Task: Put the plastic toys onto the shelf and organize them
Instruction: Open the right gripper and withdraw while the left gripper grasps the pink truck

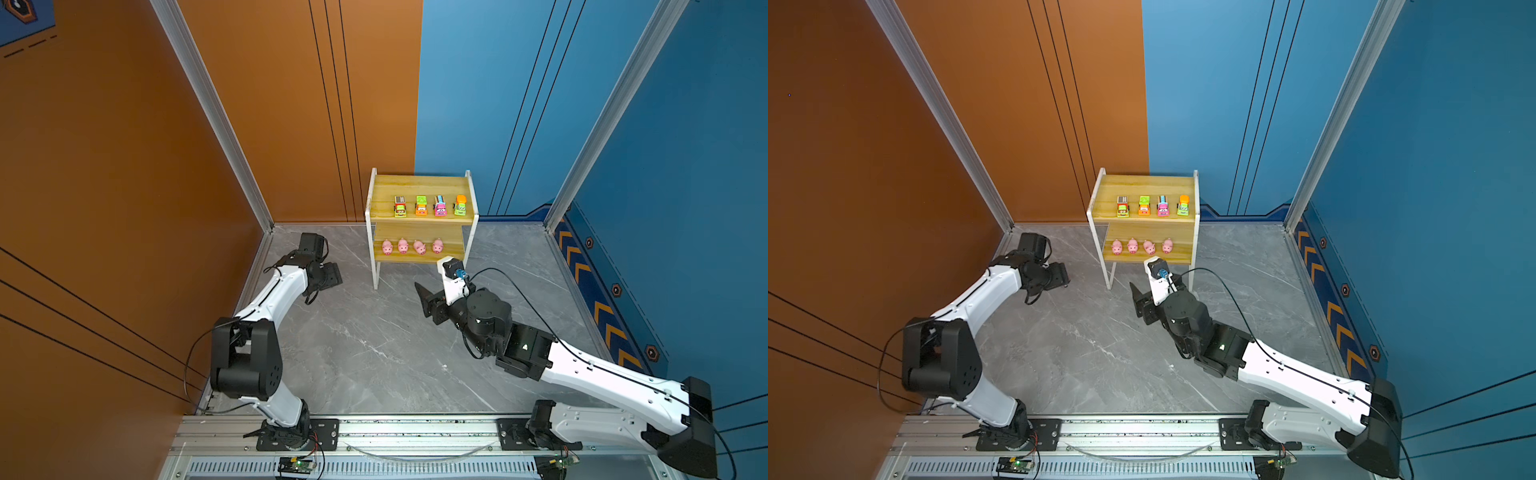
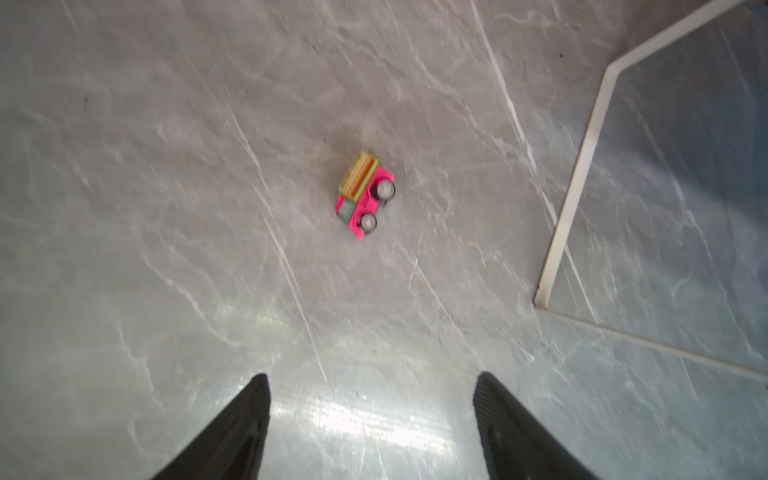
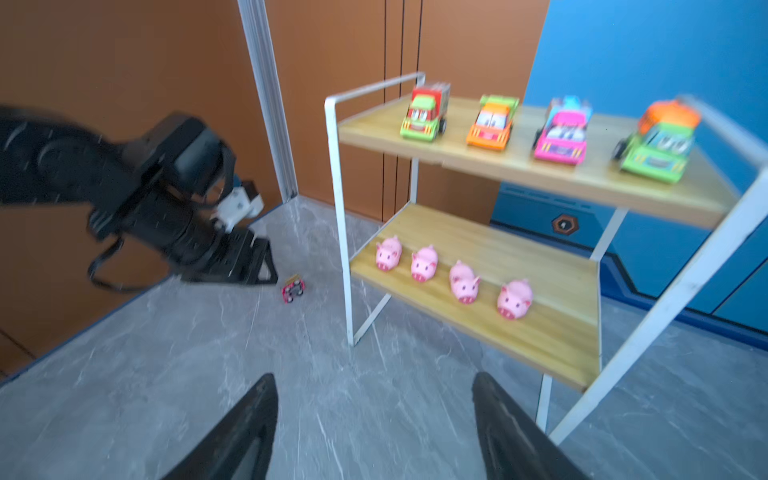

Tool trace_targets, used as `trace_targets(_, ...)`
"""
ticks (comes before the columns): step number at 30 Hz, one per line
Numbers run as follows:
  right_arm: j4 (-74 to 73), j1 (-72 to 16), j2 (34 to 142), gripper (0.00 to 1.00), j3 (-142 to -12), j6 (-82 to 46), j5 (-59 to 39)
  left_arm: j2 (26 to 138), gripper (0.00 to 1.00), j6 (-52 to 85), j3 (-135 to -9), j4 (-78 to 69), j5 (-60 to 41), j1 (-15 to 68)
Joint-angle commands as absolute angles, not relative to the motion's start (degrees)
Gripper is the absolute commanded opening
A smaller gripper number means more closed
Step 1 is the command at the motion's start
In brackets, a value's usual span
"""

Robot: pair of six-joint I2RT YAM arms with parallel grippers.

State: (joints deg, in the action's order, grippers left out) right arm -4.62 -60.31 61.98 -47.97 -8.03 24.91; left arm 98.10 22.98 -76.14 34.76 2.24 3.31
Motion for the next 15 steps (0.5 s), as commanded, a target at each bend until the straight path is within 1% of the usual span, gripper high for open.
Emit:
trace_targets(1,-13.1,-60.9,60.1,0.74,-43.0,-11.8,20.5,107.8,0.79,15.8,-83.8,40.0,2.4,1.2)
trace_targets(4,-14.8,-60.5,61.1,0.74,-41.0,-12.4,18.8,114.9,0.78,12.4,-89.4,41.6,1.7,1.1)
trace_targets(7,-14.0,-59.2,62.6,0.74,-41.2,-12.9,17.0,119.4,0.76,11.0,-93.0,42.4,1.3,1.0)
trace_targets(14,-15.3,-54.8,66.3,0.74,-41.3,-16.7,10.7,124.2,0.74,8.0,-97.2,42.4,0.5,1.7)
trace_targets(15,-15.4,-54.3,66.8,0.74,-41.6,-17.1,10.1,124.6,0.72,7.6,-97.3,42.3,0.5,1.8)
